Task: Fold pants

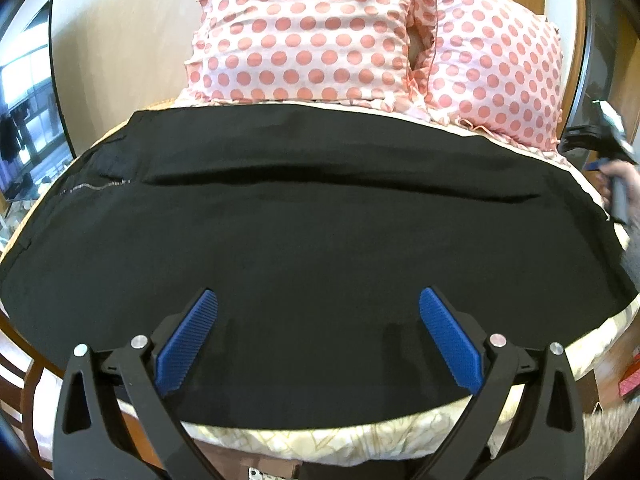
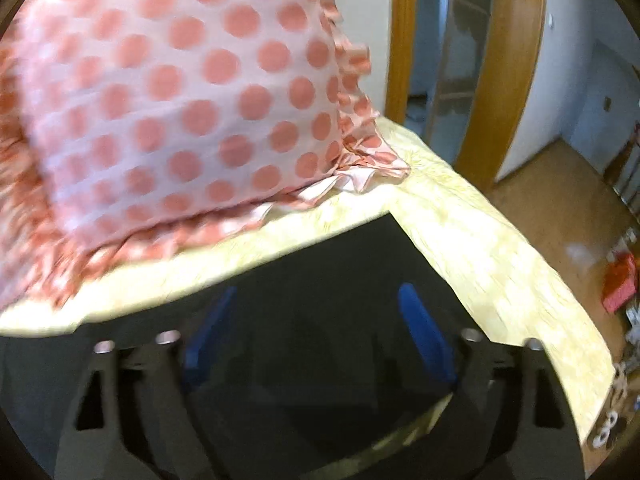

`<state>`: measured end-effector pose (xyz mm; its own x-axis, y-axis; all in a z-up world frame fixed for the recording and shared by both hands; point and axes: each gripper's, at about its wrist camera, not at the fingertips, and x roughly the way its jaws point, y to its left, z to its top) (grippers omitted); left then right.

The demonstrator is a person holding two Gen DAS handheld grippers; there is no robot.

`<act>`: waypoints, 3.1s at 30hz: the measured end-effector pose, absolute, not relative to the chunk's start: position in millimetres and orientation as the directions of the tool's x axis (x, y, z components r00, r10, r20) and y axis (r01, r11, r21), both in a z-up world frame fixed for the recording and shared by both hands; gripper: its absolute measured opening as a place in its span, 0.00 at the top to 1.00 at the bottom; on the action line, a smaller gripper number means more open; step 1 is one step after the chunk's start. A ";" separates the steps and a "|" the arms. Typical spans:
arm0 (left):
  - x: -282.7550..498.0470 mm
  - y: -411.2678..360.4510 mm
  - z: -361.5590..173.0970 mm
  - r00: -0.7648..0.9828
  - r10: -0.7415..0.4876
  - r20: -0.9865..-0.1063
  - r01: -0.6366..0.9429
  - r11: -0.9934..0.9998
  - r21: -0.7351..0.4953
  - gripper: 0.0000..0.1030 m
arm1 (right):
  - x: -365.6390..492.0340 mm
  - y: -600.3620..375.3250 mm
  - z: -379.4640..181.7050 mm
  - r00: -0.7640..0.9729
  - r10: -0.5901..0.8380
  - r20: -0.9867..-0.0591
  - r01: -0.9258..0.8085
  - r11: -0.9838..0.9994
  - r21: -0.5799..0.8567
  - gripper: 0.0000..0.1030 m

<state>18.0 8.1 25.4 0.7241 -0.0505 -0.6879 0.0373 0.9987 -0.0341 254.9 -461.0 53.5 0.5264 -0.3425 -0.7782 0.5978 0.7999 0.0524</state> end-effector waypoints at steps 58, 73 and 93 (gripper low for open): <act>75.1 111.1 94.4 0.811 -0.052 -0.583 -0.050 0.986 -0.158 0.02 | 6.5 -442.0 -19.9 0.804 0.059 -0.591 0.490 0.496 0.717 0.90; 271.1 158.7 68.3 0.605 -0.157 -0.780 -0.254 0.891 -0.377 0.20 | -43.2 -483.9 11.8 0.904 -0.052 -0.424 0.392 0.493 0.777 0.97; 25.0 221.3 89.5 0.768 0.009 -0.640 -0.365 0.828 -0.426 0.83 | -30.7 -503.6 23.2 0.898 -0.100 -0.428 0.407 0.555 0.725 0.97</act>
